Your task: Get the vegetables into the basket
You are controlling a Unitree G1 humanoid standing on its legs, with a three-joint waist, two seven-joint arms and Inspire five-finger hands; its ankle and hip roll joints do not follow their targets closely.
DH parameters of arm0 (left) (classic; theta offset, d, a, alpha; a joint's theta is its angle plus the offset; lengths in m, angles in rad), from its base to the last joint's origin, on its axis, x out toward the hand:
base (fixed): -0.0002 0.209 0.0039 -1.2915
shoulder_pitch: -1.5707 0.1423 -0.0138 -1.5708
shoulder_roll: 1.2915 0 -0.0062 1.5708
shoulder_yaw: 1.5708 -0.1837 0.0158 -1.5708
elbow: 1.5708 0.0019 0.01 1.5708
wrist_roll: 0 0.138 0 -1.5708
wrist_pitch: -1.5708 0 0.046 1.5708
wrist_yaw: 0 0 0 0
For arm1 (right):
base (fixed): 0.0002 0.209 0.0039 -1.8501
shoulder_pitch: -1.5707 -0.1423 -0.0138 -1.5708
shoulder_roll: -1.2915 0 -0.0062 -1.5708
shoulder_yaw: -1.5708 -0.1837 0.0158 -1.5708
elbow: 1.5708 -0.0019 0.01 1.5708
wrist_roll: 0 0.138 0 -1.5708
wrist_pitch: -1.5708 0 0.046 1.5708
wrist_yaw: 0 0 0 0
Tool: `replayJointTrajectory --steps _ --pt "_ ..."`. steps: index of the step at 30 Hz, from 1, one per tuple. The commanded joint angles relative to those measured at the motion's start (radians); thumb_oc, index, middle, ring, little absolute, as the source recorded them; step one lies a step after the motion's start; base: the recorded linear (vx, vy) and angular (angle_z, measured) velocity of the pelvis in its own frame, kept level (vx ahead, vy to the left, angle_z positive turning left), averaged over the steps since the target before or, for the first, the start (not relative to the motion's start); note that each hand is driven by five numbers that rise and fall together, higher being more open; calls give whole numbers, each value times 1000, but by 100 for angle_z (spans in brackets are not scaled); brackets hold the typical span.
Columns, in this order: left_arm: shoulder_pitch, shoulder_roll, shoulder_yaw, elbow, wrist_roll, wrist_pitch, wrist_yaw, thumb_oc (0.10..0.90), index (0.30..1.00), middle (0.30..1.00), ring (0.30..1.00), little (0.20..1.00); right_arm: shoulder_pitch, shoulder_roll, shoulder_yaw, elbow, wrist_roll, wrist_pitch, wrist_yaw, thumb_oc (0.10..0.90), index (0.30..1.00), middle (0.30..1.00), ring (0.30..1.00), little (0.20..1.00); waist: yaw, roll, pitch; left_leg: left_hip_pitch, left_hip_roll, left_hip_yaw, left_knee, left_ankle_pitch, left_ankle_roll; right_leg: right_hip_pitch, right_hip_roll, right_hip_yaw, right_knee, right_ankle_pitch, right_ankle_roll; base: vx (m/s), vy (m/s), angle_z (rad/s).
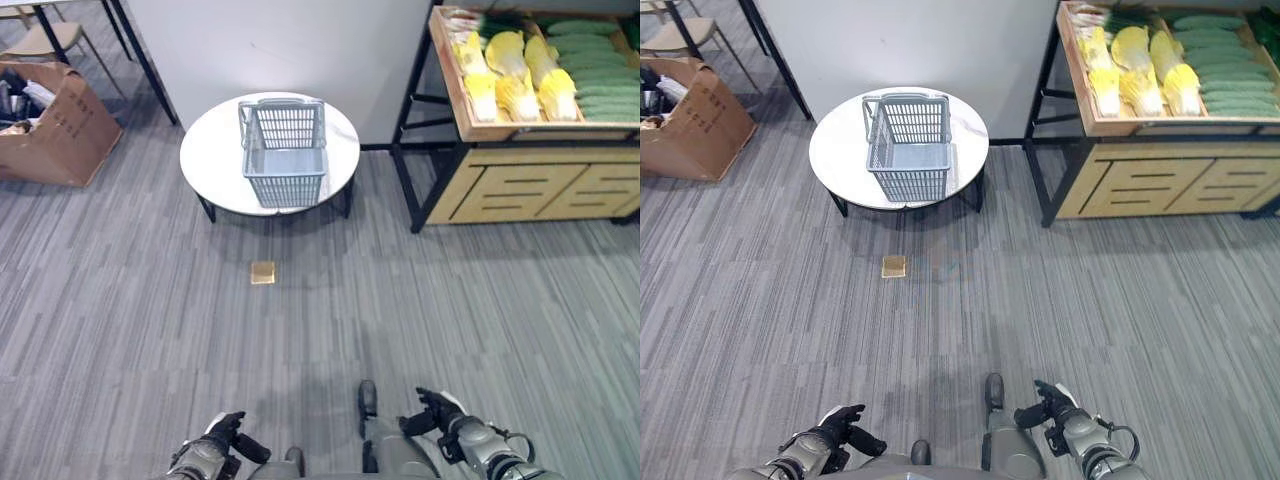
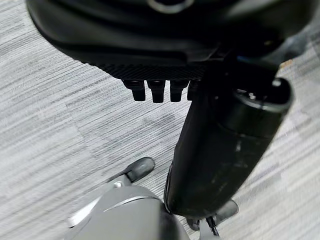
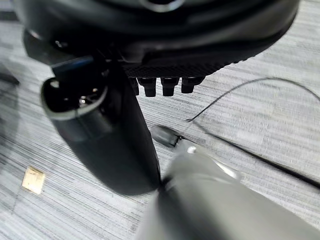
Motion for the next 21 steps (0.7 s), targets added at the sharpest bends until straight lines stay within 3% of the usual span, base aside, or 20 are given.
replayJointTrajectory --steps 1,4,5,8,10,11,12,13,15,18,20,21 --pt "19 10 -15 13 27 2 -6 900 1000 1000 1000 1000 75 -7 55 50 -46 25 13 900 1000 1000 1000 1000 1 -21 -1 6 -131 71 -1 -53 62 -45 -9 13 -2 54 82 359 -139 42" --pt "20 -11 -34 19 39 -1 -9 900 1000 1000 1000 1000 86 -18 50 68 -44 26 12 900 1000 1000 1000 1000 -15 -1 -17 46 -123 38 9 -66 44 -12 7 17 -2 44 60 542 -229 42" --pt "14 -28 -42 18 35 3 -3 900 1000 1000 1000 1000 89 -23 48 75 -39 26 11 900 1000 1000 1000 1000 -29 21 -26 46 -106 24 32 -51 25 4 17 2 -2 20 37 253 -135 35" --pt "13 -34 -48 15 25 5 -3 900 1000 1000 1000 1000 92 -30 41 79 -30 29 13 900 1000 1000 1000 1000 -49 34 -32 46 -87 9 82 -18 -6 9 35 -5 47 -16 10 448 -263 44" --pt "10 -42 -56 7 6 8 5 900 1000 1000 1000 1000 96 -42 52 76 -37 25 10 900 1000 1000 1000 1000 -58 39 -32 12 -58 19 231 97 -83 34 47 -41 110 -95 -30 540 -364 36" --pt "10 -42 -55 7 6 8 5 900 1000 1000 1000 1000 96 -42 53 76 -37 25 10 900 1000 1000 1000 1000 -60 39 -32 9 -57 17 235 95 -84 33 46 -43 111 -96 -30 429 -333 16" --pt "11 -42 -54 0 -5 9 6 900 1000 1000 1000 1000 96 -46 58 63 -32 22 8 900 1000 1000 1000 1000 -61 35 -31 -11 -41 32 303 150 -119 50 53 -53 121 -122 -45 259 -230 13" --pt "13 -44 -57 -2 -5 11 5 900 1000 1000 1000 1000 93 -48 62 66 -31 25 9 900 1000 1000 1000 1000 -61 30 -27 -46 -32 35 369 168 -134 69 55 -60 110 -131 -55 389 -367 15" --pt "11 -44 -51 -15 -35 13 4 900 1000 1000 1000 1000 94 -56 67 65 -19 24 11 900 1000 1000 1000 1000 -52 13 -8 -155 10 61 589 241 -160 120 63 -73 91 -150 -91 258 -339 21" --pt "26 -50 -39 -28 -92 8 -8 900 1000 1000 1000 1000 87 -66 65 77 -12 26 7 900 1000 1000 1000 1000 -35 3 13 -218 47 88 723 246 -144 166 79 -81 83 -176 -115 276 -283 2" --pt "44 -55 -34 -52 -128 4 -21 900 1000 1000 1000 1000 91 -75 70 60 -20 23 4 900 1000 1000 1000 1000 -32 -18 13 -223 79 143 667 235 -112 192 66 -87 79 -189 -127 294 -284 -20" --pt "49 -56 -33 -64 -147 1 -28 900 1000 1000 1000 1000 92 -73 76 62 -28 27 7 900 1000 1000 1000 1000 -28 -40 17 -258 62 137 614 190 -92 215 53 -96 65 -190 -126 174 -192 1"
